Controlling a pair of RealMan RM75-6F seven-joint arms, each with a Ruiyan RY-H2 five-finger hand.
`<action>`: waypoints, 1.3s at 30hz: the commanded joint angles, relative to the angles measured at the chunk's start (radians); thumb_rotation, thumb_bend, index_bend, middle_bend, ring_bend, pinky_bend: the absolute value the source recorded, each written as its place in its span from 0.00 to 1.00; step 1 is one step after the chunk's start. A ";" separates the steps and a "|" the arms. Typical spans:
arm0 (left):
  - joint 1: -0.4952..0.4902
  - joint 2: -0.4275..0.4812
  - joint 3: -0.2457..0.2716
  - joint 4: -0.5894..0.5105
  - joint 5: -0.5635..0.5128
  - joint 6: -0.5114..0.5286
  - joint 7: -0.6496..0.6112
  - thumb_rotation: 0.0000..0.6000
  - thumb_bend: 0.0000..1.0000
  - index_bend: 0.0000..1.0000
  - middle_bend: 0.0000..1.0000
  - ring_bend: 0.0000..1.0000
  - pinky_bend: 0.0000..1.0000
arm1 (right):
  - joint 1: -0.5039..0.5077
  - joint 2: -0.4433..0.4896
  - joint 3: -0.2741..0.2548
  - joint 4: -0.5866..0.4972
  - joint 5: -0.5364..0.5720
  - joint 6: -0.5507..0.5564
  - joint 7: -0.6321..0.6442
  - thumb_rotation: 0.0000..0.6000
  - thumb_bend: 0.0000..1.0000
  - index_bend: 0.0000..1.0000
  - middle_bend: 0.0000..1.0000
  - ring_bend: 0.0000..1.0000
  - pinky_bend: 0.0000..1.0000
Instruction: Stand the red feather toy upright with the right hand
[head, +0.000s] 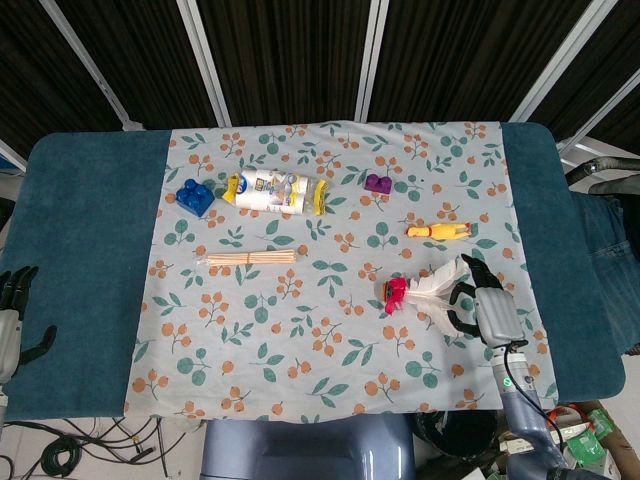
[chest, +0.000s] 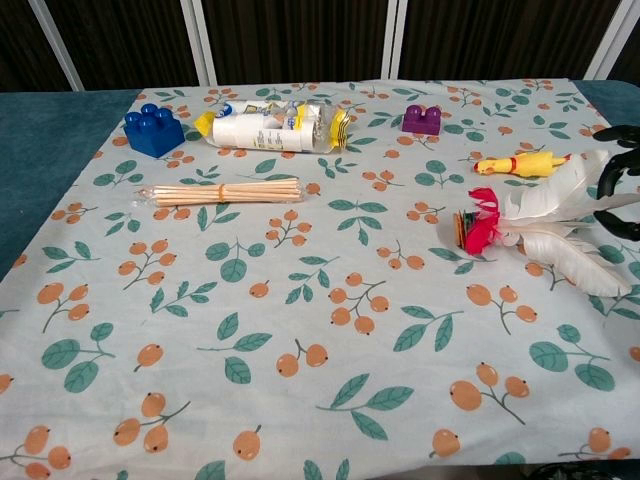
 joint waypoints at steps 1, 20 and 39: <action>0.000 0.000 0.000 0.000 0.000 0.000 0.000 1.00 0.32 0.03 0.06 0.01 0.05 | 0.000 0.001 0.000 -0.001 0.002 -0.001 0.000 1.00 0.37 0.61 0.04 0.00 0.15; 0.001 -0.001 -0.001 -0.001 -0.001 0.002 0.002 1.00 0.32 0.03 0.06 0.01 0.05 | 0.002 0.003 -0.003 -0.001 0.001 -0.001 0.004 1.00 0.37 0.61 0.04 0.00 0.15; 0.000 0.000 -0.001 -0.003 -0.001 0.001 0.003 1.00 0.32 0.03 0.06 0.01 0.05 | 0.029 0.030 0.004 -0.026 -0.023 -0.008 -0.028 1.00 0.37 0.62 0.04 0.00 0.15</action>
